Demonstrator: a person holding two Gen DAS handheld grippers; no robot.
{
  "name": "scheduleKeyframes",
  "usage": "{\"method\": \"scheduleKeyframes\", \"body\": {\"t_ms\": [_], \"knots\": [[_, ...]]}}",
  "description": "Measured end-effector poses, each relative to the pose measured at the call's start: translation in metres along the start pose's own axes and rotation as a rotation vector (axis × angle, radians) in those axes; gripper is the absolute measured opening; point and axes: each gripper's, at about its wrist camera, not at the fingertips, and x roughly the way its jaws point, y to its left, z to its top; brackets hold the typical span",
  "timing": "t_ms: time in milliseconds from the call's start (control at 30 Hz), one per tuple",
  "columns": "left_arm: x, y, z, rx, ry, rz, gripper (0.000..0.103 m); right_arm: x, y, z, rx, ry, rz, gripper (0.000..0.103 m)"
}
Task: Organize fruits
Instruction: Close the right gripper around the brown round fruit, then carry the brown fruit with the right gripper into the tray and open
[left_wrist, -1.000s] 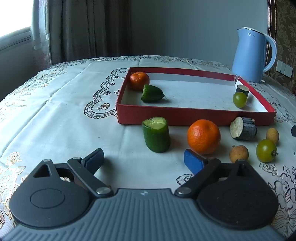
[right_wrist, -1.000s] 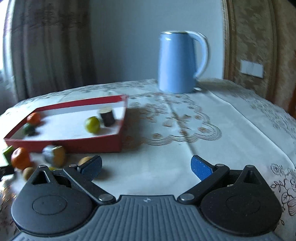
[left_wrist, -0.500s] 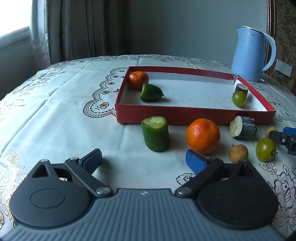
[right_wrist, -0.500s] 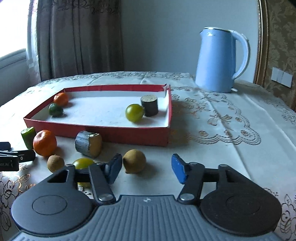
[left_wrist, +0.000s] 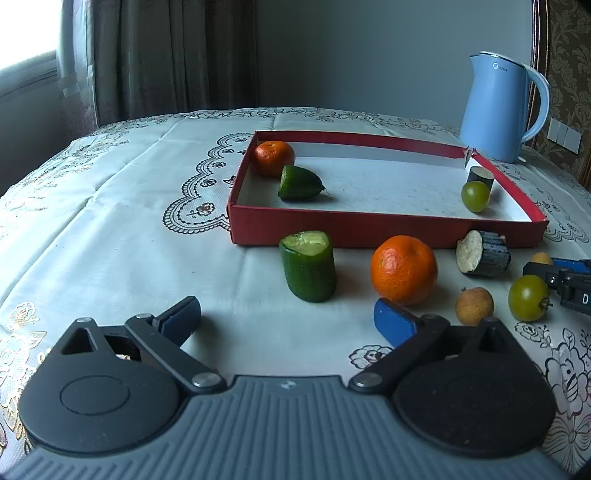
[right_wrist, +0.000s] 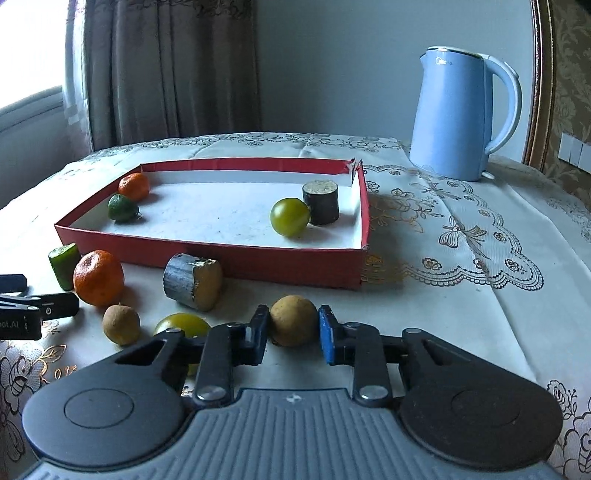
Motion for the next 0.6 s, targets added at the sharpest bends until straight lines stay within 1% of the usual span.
{"method": "scheduleKeyframes", "body": {"t_ms": [167,367,500,600], "knots": [[0.001,0.000,0.000,0.002,0.005,-0.001,0.103,-0.007,-0.001,0.002,0.005,-0.016,0.007,0.028],[0.001,0.000,0.001,0.002,0.009,0.001,0.103,-0.021,-0.007,0.029,-0.016,-0.100,-0.019,0.028],[0.001,0.000,0.001,0.002,0.009,0.001,0.103,-0.006,-0.010,0.050,-0.033,-0.110,-0.043,0.028],[0.001,0.000,0.001,0.001,0.009,0.000,0.103,0.014,-0.011,0.061,-0.052,-0.088,-0.073,0.028]]}}
